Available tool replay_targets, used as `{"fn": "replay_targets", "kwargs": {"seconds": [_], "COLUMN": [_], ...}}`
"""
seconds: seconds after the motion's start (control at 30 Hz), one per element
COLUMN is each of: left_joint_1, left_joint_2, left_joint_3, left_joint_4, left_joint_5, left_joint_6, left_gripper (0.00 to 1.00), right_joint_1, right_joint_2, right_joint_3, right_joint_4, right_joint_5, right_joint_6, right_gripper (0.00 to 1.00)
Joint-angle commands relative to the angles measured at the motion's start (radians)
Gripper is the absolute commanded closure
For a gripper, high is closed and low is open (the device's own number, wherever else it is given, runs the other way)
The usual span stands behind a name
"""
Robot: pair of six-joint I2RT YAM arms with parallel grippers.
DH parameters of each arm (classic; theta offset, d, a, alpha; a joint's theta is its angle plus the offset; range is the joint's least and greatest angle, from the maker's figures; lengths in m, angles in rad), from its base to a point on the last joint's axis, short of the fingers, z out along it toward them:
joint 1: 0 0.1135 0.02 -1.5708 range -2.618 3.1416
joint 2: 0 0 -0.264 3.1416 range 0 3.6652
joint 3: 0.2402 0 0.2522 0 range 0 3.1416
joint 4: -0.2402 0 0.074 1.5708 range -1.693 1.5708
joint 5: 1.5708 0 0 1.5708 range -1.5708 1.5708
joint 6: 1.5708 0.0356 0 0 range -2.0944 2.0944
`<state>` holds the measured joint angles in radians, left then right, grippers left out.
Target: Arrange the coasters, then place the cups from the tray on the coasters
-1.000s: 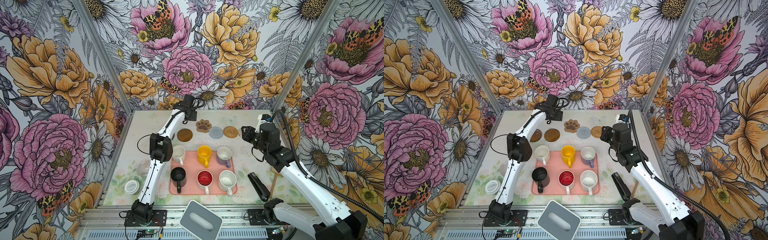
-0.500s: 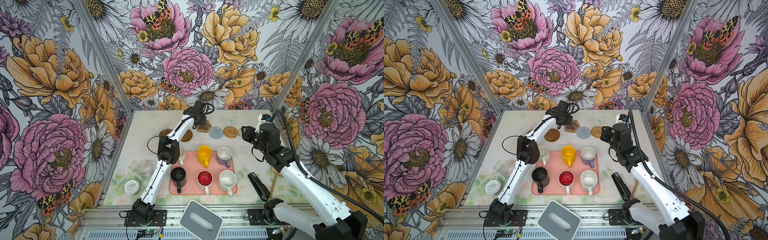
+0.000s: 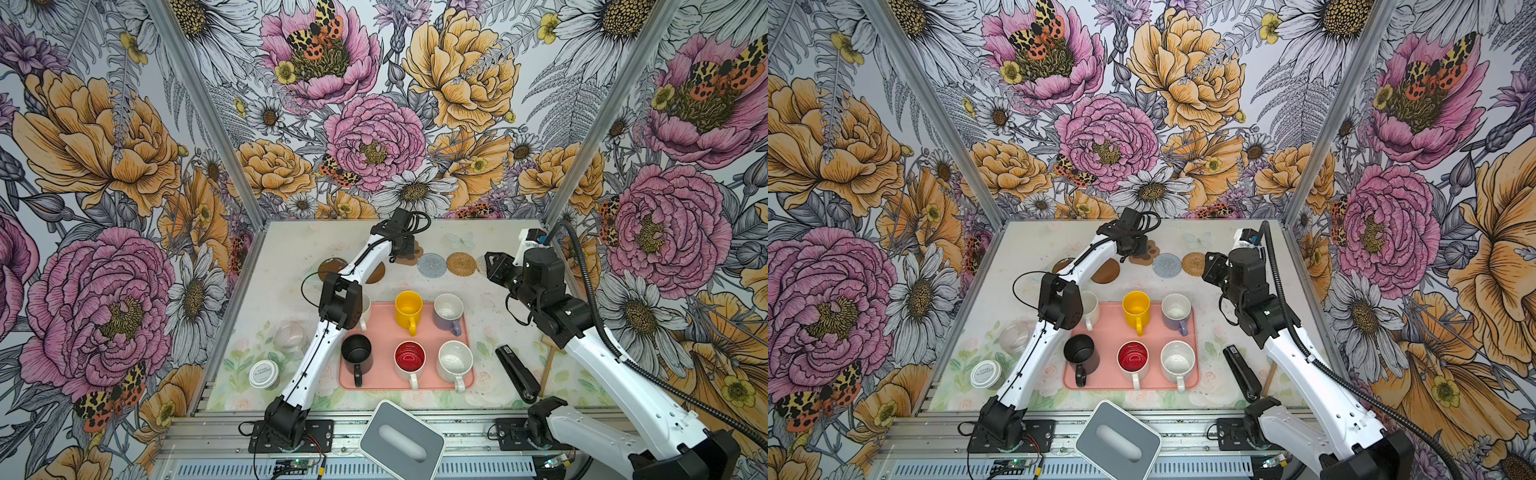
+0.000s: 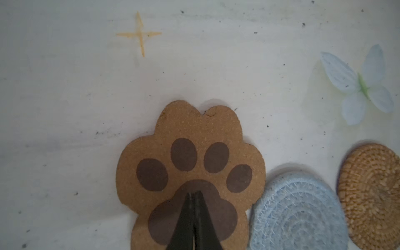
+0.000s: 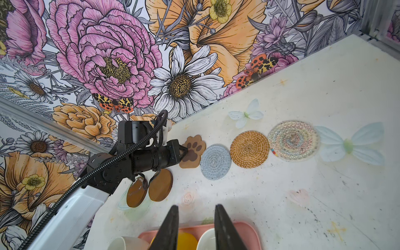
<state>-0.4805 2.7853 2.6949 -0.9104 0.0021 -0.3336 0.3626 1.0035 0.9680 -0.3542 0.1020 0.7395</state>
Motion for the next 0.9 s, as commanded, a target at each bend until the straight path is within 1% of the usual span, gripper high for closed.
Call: {"fn": "replay_targets", "kwargs": {"seconds": [0.0,0.1,0.17,0.23,0.37,0.47,0.67,0.87], "left_joint_1": [0.002,0.002,0.003,0.003,0.003,0.004,0.002,-0.001], "left_joint_2": [0.015,0.009,-0.003,-0.01,-0.005,-0.019,-0.076,-0.128], "left_joint_3": [0.007,-0.026,-0.064,-0.09,-0.104,-0.154,-0.282,-0.364], "left_joint_4": [0.02,0.017,0.016,0.003,-0.075,-0.106,-0.107,-0.108], "left_joint_5": [0.024,0.026,0.027,0.021,-0.004,-0.002,0.015,0.018], "left_joint_6": [-0.011,-0.005,0.001,0.01,0.044,0.066,0.093,0.117], "left_gripper": [0.97,0.97,1.0,1.0,1.0,1.0,1.0,1.0], "right_joint_1": [-0.005,-0.004,-0.004,-0.004,-0.004,-0.004,-0.005,-0.004], "right_joint_2": [-0.031,-0.041,-0.044,-0.046,-0.041,-0.04,-0.037,-0.032], "right_joint_3": [-0.017,-0.023,-0.026,-0.026,-0.026,-0.026,-0.024,-0.023], "right_joint_4": [0.02,0.019,0.019,0.02,0.019,0.019,0.021,0.02], "right_joint_5": [0.022,0.023,0.025,0.025,0.021,0.019,0.017,0.013], "right_joint_6": [-0.017,-0.017,-0.017,-0.017,-0.016,-0.015,-0.014,-0.012], "right_gripper": [0.69,0.69,0.69,0.69,0.69,0.69,0.69,0.69]}}
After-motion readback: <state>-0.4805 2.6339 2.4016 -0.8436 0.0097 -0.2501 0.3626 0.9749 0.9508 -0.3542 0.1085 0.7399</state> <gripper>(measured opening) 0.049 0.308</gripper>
